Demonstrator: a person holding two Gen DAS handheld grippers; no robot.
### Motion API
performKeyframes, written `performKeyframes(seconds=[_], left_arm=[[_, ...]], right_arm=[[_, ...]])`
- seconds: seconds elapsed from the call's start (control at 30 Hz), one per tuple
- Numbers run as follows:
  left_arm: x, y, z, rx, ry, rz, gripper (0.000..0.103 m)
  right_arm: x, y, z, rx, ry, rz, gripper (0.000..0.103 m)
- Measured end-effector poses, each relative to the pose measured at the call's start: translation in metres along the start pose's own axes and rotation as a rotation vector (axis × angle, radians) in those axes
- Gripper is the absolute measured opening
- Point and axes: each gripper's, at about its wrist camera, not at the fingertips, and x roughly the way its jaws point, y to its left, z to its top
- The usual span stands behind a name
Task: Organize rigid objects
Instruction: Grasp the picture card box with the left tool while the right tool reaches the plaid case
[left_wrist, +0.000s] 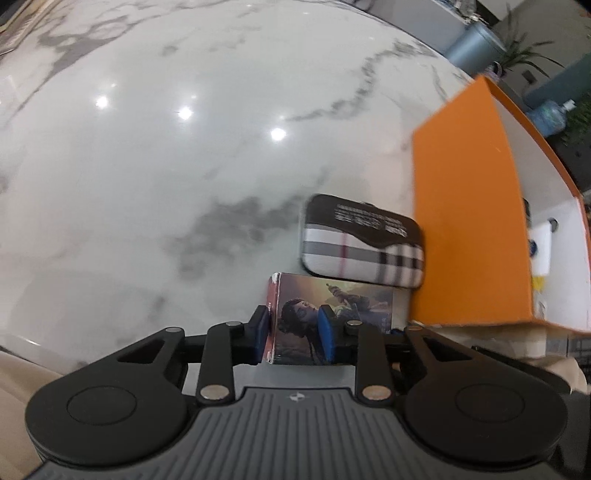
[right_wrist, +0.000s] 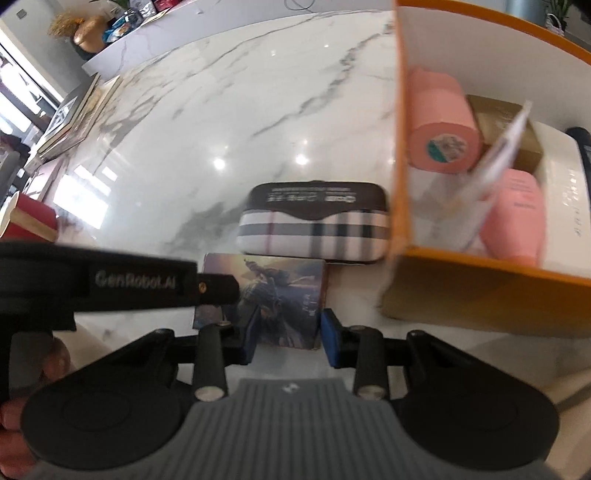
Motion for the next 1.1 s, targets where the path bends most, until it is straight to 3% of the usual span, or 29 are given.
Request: performKeyframes(seconds=[0.5,0.67,0.83,0.93,1.1], left_arm=[[-0.006,0.026,0.033,-0.041,-0.038,0.084,0.033],[-0.007,0.037,0.041,-0.092,-0.044,0.08,0.036],[-0.018,0.048,0.032,-0.223,-0.046,0.067,0.056],[-0.026,0.052,0.022,-0.304,-0.059,0.035,0.058],[-0.018,0.058,0.012,-0.477,-0.036,-0.043,0.064]], right_arm=[[0.019,0.034,0.017,-0.029,-0.019,0.016,0.034],[0.023,0.039,0.027,-0.074,0.021,0.058,0.034],[0.012,0.043,0.037,-0.215,0.018,0.007,0.034],[0.004,0.045,0.045,-0.307,0.017,-0.01,0.024],[0.003,0.058,0.059,-0.584,0.067,-0.097,0.025]])
